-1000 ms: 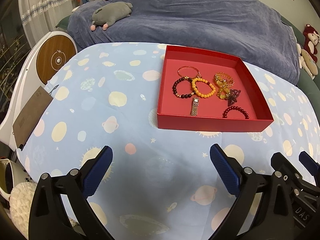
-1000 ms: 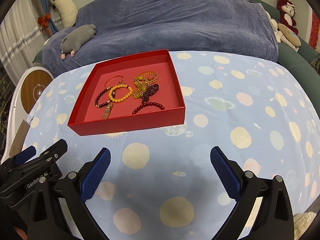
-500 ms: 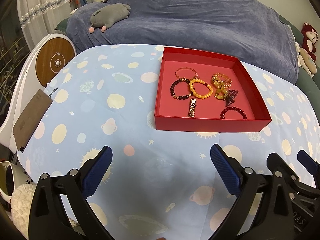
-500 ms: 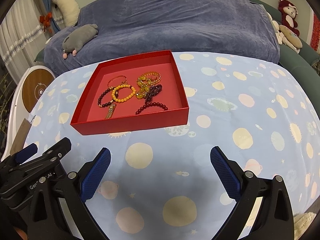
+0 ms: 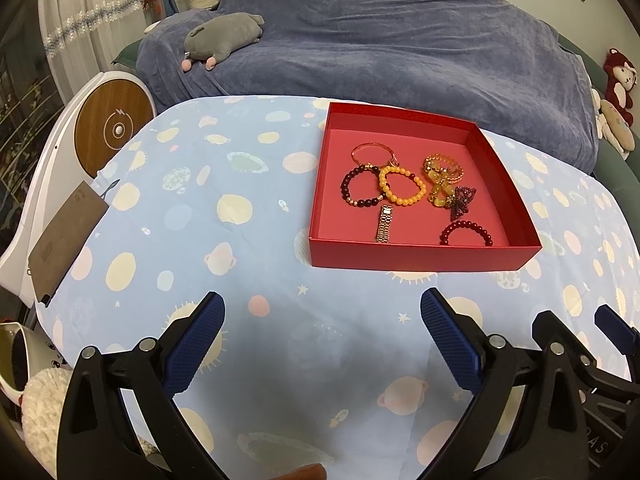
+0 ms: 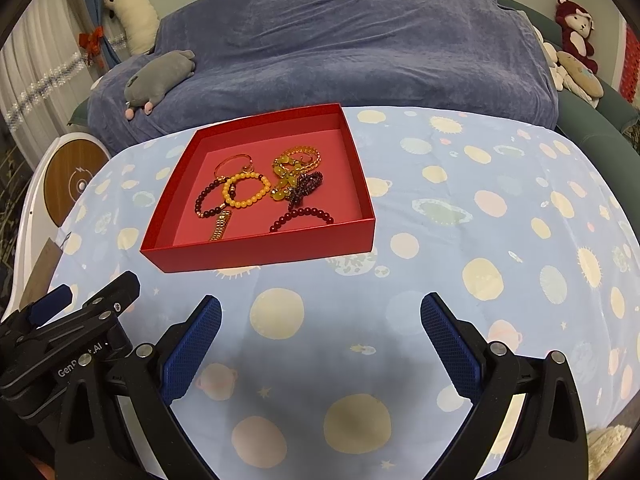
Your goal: Organize jewelry
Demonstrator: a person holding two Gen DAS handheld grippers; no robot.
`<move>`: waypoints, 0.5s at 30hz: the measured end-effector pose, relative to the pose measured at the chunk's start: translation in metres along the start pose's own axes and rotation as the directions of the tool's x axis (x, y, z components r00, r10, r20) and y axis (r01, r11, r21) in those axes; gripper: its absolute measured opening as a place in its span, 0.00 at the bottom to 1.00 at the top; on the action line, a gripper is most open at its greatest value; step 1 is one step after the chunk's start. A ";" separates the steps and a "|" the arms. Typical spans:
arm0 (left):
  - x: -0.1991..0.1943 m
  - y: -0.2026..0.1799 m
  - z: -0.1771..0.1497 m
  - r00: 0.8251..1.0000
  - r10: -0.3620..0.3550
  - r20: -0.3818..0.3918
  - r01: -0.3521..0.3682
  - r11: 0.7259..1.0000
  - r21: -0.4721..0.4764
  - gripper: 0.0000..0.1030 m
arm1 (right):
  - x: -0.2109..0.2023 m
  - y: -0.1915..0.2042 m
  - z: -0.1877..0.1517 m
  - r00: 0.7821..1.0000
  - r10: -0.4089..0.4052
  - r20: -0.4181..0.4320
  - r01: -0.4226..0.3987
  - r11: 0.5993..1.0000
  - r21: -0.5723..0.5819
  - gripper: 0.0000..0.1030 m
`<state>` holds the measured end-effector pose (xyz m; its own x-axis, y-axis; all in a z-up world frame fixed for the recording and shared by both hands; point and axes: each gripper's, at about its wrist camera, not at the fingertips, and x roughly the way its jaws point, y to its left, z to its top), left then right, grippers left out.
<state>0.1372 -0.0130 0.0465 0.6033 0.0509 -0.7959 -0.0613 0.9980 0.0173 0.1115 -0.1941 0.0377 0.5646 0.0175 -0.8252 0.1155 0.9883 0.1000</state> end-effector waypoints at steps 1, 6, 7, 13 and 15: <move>0.000 0.000 0.000 1.000 -0.002 -0.001 0.002 1.000 -0.001 0.91 | 0.000 0.000 0.000 1.000 0.000 -0.001 0.000 1.000 0.000 0.93; 0.001 0.000 -0.001 1.000 -0.001 -0.007 0.001 1.000 0.004 0.91 | 0.000 0.000 0.000 1.000 0.001 -0.001 -0.001 1.000 0.002 0.93; 0.001 0.000 -0.001 1.000 -0.001 -0.008 0.001 1.000 0.004 0.91 | 0.000 0.000 0.000 1.000 0.000 -0.001 0.000 1.000 0.001 0.93; 0.001 0.000 -0.001 1.000 0.000 -0.005 0.000 1.000 0.005 0.91 | 0.000 0.000 0.000 1.000 0.000 0.000 0.000 1.000 0.000 0.93; 0.000 0.000 -0.001 1.000 0.001 -0.003 -0.001 1.000 0.006 0.91 | 0.000 0.000 0.000 1.000 0.000 0.000 0.000 1.000 0.000 0.93</move>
<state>0.1368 -0.0133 0.0456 0.6012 0.0515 -0.7974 -0.0567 0.9982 0.0217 0.1114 -0.1937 0.0378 0.5648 0.0175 -0.8251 0.1153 0.9883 0.0999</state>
